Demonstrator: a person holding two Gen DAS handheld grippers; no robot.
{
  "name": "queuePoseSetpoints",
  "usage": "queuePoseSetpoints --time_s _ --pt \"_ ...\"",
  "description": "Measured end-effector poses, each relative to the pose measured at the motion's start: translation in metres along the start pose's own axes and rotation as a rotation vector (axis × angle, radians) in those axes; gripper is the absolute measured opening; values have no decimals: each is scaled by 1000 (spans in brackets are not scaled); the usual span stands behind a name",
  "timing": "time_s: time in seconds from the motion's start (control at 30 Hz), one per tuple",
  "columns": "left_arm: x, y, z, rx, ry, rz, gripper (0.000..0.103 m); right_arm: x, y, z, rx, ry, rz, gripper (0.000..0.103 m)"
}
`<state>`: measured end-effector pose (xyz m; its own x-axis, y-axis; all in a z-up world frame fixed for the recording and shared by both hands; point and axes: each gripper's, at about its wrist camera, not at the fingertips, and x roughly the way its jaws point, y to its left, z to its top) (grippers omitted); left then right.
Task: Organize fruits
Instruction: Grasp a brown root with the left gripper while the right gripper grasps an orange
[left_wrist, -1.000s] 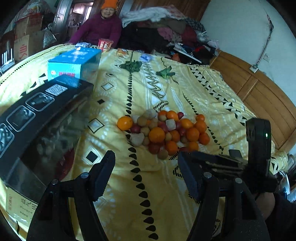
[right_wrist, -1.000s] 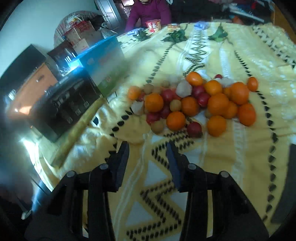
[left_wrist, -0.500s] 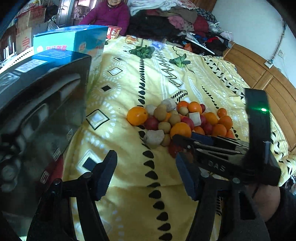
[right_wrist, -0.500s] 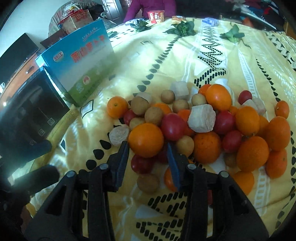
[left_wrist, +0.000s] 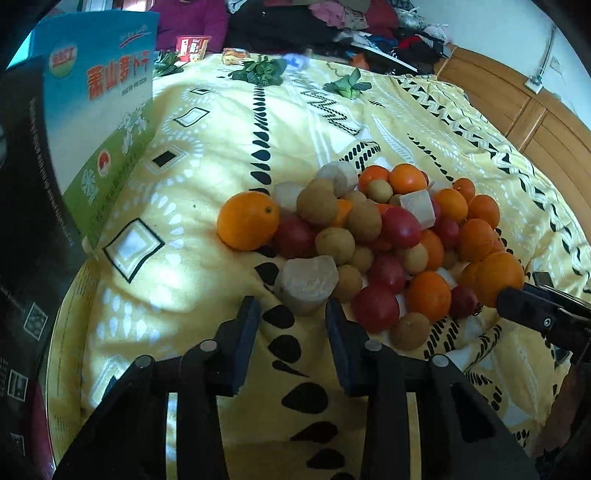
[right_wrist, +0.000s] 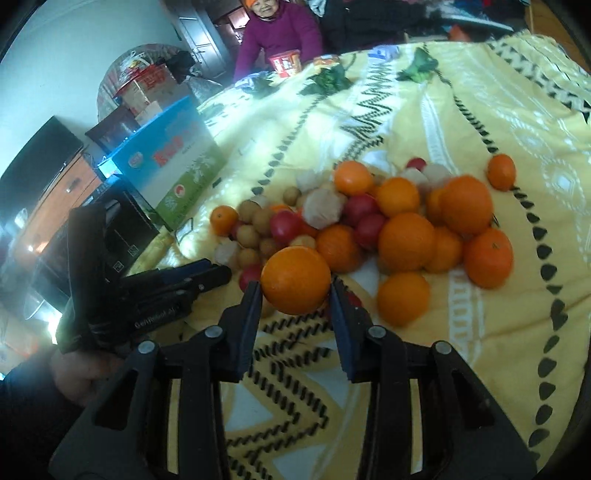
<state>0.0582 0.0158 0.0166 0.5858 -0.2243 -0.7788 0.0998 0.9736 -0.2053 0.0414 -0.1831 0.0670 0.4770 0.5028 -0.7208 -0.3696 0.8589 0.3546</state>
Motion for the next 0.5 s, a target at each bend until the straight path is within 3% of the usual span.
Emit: queuePoseSetpoints --time_s 0.3,0.33,0.4,0.5 --pt "12 -5 10 9 -37 24 50 3 -4 1 9 -9 31 38" --pt "12 -4 10 4 -36 21 49 3 -3 1 7 -10 31 38" --pt "8 -3 11 -1 -44 4 33 1 0 1 0 -10 33 38" --pt "-9 -8 13 4 -79 14 32 -5 10 2 -35 -21 18 38"
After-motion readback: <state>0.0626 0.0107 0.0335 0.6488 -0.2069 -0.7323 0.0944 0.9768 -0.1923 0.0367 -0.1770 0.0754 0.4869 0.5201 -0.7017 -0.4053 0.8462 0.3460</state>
